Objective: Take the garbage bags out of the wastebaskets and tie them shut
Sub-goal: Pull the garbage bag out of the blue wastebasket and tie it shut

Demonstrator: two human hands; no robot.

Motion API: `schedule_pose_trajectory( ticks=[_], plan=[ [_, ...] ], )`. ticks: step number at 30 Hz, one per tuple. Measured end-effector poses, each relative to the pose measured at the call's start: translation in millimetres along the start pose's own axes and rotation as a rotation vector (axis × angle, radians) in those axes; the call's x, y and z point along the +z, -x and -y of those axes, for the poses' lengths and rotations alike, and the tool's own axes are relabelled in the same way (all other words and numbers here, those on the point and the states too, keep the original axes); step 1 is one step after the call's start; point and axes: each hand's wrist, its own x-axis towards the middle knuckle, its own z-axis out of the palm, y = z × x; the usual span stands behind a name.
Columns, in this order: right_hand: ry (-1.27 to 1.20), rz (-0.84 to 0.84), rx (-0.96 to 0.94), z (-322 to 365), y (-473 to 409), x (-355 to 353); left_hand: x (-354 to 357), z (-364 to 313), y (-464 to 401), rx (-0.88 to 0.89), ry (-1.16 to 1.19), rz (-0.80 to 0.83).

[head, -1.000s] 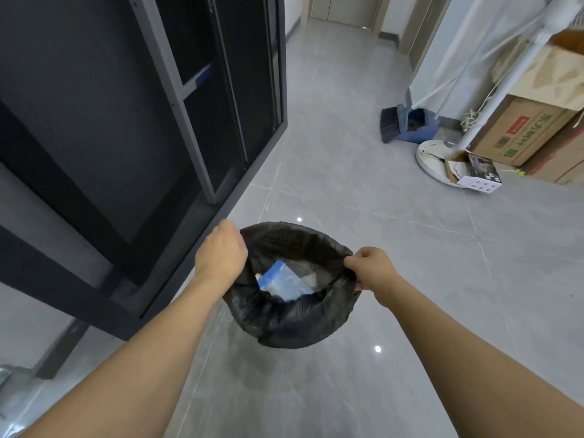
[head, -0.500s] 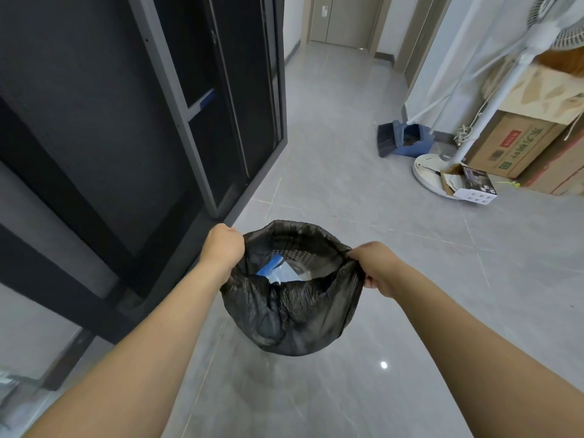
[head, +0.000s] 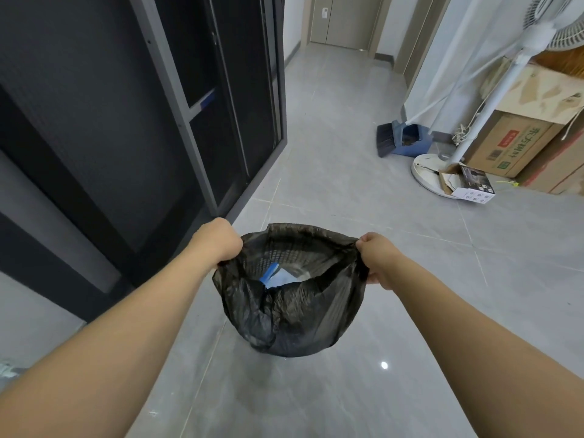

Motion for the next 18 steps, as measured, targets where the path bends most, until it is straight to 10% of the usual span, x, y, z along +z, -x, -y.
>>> schedule_pose_trajectory(
  ticks=[8, 18],
  plan=[
    [-0.193, 0.11, 0.13, 19, 3, 7, -14, 12, -9, -0.414, 1.551, 0.265],
    [-0.462, 0.181, 0.037, 50, 13, 10, -43, 9, 2, -0.276, 1.01, 0.148]
  ],
)
